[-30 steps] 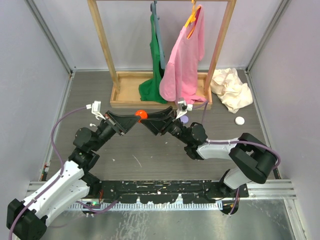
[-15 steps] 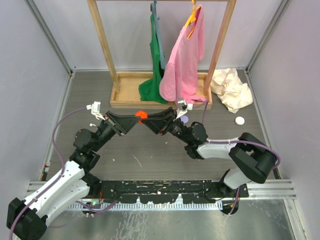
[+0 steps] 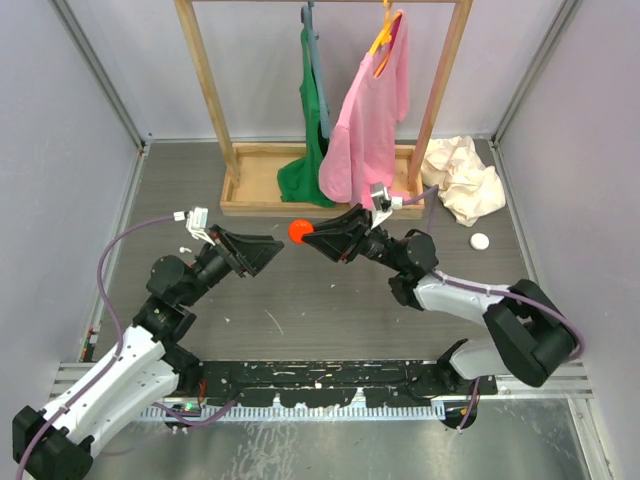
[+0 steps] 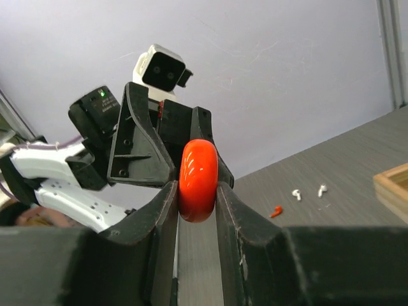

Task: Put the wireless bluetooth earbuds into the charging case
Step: Pick up the charging case at the center of the board, then open the charging case, then move the earbud to the center of the board.

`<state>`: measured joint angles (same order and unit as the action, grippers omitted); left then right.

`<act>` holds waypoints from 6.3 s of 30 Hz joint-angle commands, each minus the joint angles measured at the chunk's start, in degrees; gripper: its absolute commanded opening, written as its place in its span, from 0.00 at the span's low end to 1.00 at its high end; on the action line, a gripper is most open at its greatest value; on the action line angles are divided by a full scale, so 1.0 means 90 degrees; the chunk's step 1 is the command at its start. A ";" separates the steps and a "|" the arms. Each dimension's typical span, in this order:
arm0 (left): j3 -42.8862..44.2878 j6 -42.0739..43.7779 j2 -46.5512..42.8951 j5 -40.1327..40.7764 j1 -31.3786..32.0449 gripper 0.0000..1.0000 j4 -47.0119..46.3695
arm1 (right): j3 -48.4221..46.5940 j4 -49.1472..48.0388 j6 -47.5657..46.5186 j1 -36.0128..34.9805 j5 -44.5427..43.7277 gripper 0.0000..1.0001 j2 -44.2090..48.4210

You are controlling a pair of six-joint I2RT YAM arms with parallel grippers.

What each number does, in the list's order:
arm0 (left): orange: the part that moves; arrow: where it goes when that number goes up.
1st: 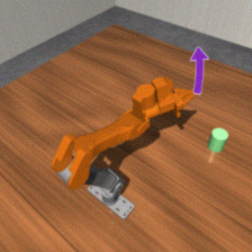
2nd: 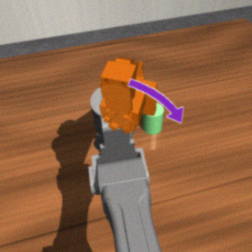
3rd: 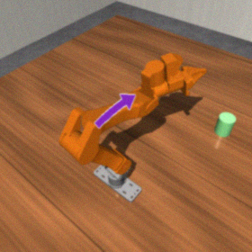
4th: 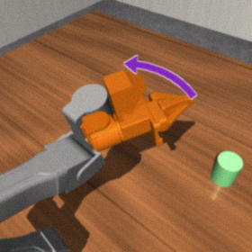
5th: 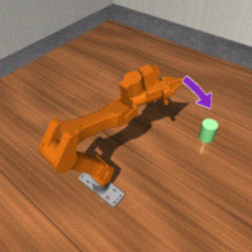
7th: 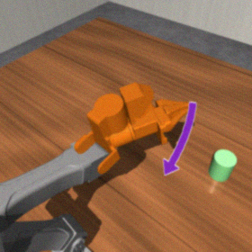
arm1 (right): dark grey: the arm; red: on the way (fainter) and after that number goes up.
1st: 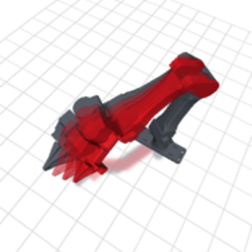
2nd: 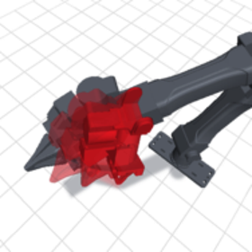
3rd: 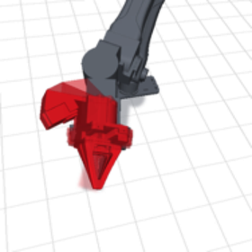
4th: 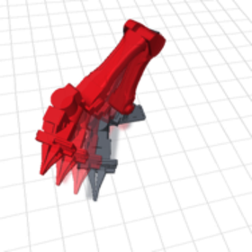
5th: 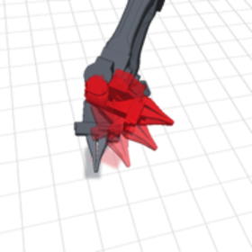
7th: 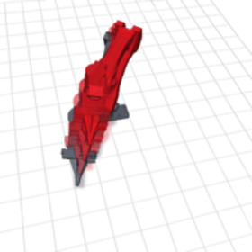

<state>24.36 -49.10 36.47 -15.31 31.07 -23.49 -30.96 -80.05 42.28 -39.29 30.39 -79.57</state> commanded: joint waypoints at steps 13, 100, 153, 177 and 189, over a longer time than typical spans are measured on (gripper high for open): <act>0.1710 0.2320 0.0468 -0.1792 -0.0005 0.64 0.1765 | -0.1568 0.6347 -0.3838 0.0481 0.2012 0.11 0.1782; 0.1571 0.2184 0.1661 -0.2797 0.0264 0.12 -0.0402 | -0.0017 0.1597 -0.1530 -0.0086 0.0807 0.42 0.1416; 0.2088 0.2292 0.1877 -0.1727 0.0273 0.69 0.1083 | 0.0604 0.1657 -0.3765 -0.0090 0.1904 0.14 0.1298; 0.2727 0.2115 0.2134 0.2551 0.0112 0.87 0.5190 | 0.1949 0.0839 -0.5049 -0.0093 -0.0072 0.15 0.0933; 0.3045 0.1740 0.2890 0.3723 -0.0981 0.87 0.6577 | 0.2145 0.0307 -0.5108 -0.0093 -0.0596 0.15 0.0461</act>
<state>47.77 -32.38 60.49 12.86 26.02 30.30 -11.97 -70.85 -1.85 -39.81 28.14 -74.63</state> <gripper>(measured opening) 0.865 0.335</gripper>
